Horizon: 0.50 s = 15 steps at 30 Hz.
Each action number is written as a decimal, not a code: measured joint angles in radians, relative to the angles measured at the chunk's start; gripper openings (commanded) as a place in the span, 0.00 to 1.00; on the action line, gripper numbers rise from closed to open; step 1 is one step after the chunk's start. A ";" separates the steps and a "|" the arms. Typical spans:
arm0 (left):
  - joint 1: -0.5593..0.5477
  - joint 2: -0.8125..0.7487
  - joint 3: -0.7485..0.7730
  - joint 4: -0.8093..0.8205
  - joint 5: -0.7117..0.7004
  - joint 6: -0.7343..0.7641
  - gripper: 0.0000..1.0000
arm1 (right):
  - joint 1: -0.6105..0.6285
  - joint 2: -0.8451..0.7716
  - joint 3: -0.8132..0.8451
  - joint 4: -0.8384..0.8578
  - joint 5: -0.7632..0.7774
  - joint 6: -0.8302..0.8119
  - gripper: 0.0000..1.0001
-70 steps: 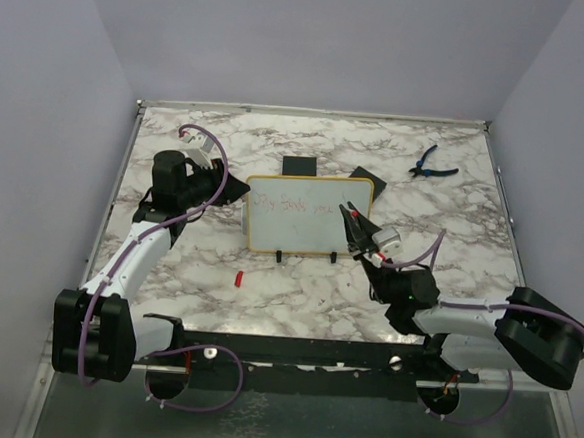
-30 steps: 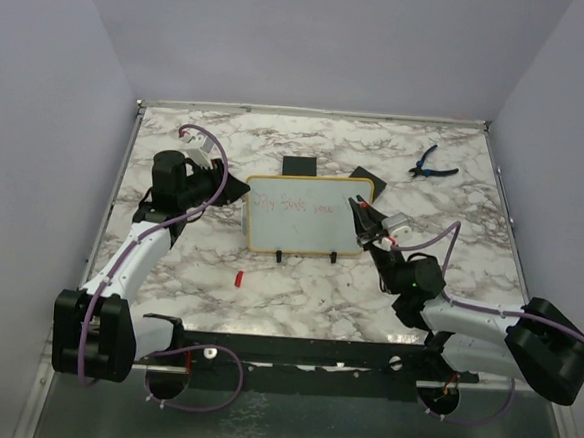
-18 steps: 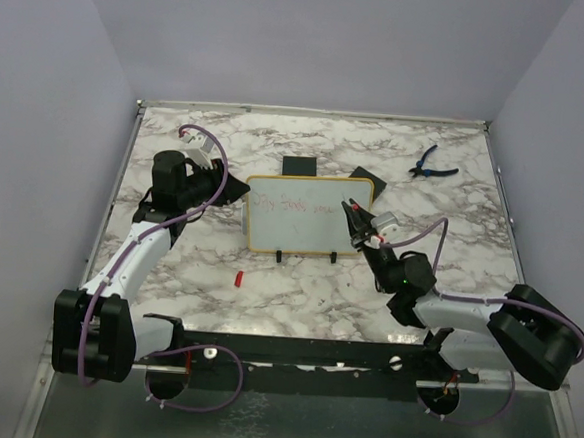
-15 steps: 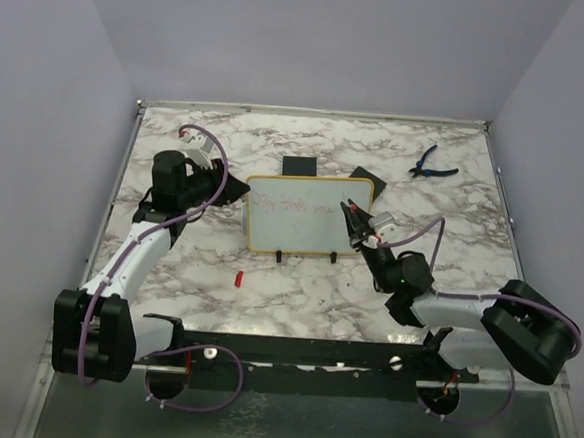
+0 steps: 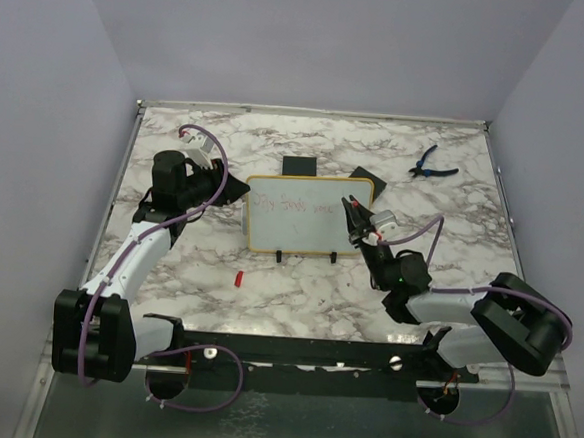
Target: Write a sentence on the whiteboard
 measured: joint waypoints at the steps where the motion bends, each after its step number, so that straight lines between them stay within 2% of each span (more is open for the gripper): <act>1: 0.000 0.000 0.000 0.000 0.000 0.000 0.23 | 0.000 0.002 0.000 0.000 0.002 0.000 0.01; 15: 0.000 0.000 0.000 0.000 0.000 0.000 0.23 | -0.001 0.015 0.000 0.001 0.006 0.000 0.01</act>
